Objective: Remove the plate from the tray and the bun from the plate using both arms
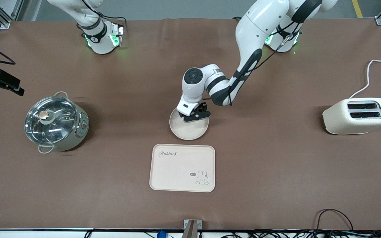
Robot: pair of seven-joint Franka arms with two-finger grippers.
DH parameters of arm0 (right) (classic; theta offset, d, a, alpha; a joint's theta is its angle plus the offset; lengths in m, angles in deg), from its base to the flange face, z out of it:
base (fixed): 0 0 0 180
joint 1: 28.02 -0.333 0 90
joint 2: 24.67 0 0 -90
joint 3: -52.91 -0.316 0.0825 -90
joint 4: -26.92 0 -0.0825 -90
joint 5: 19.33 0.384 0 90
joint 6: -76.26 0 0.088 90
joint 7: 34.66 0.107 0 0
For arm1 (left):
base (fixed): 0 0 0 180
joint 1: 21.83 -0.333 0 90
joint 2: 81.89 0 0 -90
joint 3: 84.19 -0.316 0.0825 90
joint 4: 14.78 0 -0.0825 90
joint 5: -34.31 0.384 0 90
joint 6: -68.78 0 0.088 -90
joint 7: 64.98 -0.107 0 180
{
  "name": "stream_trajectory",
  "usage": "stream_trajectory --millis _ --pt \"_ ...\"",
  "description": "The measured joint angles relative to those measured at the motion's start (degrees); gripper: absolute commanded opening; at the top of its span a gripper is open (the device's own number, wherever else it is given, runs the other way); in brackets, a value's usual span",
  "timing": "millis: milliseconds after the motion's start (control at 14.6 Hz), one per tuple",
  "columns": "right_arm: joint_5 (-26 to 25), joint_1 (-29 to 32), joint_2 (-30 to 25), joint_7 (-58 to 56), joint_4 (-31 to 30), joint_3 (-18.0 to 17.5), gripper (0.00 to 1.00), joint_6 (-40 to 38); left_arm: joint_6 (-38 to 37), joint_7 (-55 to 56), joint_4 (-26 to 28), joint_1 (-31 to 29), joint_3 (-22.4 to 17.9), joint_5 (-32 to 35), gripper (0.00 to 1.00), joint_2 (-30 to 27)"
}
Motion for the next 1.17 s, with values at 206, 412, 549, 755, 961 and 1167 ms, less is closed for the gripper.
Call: stream_trajectory --millis 206,412,549,755,961,1167 --pt "-0.04 0.00 -0.04 0.00 1.20 -0.09 1.00 0.02 0.00 0.00 -0.20 -0.03 -0.05 0.00 0.02 0.00" --pt "-0.04 -0.21 -0.61 -0.04 2.11 -0.34 1.00 -0.12 -1.59 -0.31 -1.29 -0.56 -0.13 0.00 0.00 -0.47" --pt "-0.04 -2.42 -0.90 -0.06 2.30 1.06 1.00 -0.20 -8.44 -4.10 -3.08 -1.73 -0.20 0.00 0.00 -2.72" --pt "-0.04 -7.09 -0.95 -0.05 2.35 5.45 1.00 -0.24 -18.53 -21.07 -4.44 -9.58 0.07 -3.69 0.00 -9.89" --pt "-0.04 -7.61 -0.95 -0.07 2.36 6.08 1.00 -0.28 -21.81 -40.99 -0.92 -24.37 2.70 -6.48 0.00 -15.45" --pt "-0.04 -8.02 -0.95 -0.08 2.38 6.06 1.00 -0.37 -16.36 -53.31 6.80 -39.17 7.45 -6.66 0.01 -15.69"
